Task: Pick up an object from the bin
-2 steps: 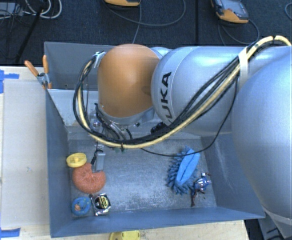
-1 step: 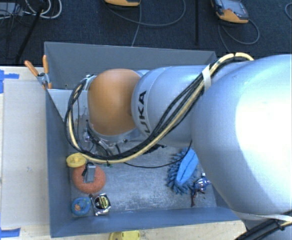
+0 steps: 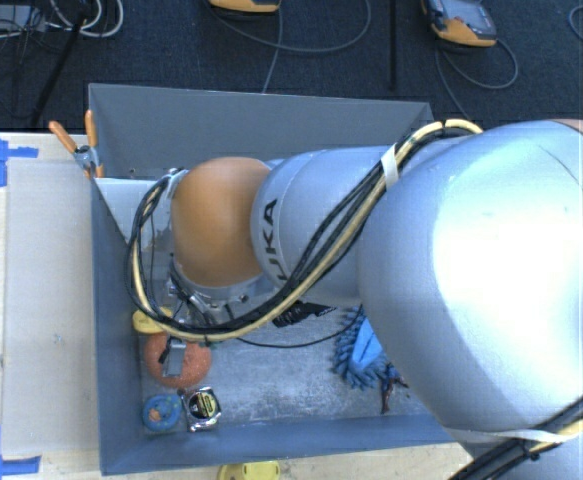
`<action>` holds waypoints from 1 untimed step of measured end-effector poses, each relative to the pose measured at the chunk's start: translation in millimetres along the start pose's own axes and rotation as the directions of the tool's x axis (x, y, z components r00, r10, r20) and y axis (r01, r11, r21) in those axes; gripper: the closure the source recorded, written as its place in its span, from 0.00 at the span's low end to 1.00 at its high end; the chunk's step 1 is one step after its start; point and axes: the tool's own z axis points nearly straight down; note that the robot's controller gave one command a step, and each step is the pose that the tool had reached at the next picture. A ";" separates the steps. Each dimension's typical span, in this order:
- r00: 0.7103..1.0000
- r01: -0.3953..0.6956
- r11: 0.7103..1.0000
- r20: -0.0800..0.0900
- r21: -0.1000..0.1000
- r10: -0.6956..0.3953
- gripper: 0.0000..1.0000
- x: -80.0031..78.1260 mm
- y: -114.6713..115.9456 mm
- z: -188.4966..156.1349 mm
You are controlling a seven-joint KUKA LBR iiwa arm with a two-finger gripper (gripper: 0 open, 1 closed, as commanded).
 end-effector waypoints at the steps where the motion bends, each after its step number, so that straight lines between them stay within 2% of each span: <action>1: 0.978 -0.207 0.978 0.003 -0.002 0.207 0.00 -1.3 4.1 -32.6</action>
Offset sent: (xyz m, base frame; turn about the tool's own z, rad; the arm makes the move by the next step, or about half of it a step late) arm 0.0205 -0.0035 -0.0166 0.2700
